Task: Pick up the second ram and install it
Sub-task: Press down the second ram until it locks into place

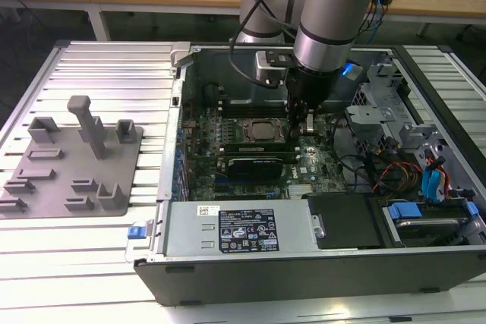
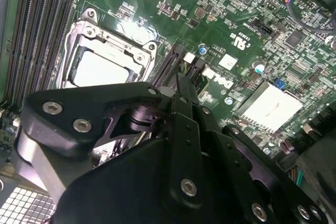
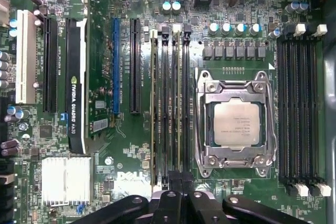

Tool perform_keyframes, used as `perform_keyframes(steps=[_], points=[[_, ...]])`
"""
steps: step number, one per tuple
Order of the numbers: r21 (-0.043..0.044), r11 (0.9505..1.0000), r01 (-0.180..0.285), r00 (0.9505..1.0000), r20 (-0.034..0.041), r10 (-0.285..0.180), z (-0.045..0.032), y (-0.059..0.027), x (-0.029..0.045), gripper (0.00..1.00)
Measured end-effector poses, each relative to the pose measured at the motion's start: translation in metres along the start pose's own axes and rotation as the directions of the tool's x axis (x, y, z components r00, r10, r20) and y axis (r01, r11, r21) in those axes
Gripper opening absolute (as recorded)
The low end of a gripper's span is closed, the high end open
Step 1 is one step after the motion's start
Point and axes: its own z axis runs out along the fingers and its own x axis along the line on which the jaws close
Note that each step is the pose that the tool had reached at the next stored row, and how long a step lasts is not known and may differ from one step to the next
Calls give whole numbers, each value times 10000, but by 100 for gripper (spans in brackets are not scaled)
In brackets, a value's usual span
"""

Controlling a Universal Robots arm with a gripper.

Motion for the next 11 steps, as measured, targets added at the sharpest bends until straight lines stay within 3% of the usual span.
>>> perform_keyframes(steps=[7, 11], points=[[-1, 10000, 2, 10000, 40, -2, 91, -6, -18, 8], [1, 10000, 3, 10000, 54, -3, 94, -6, -19, 8]])
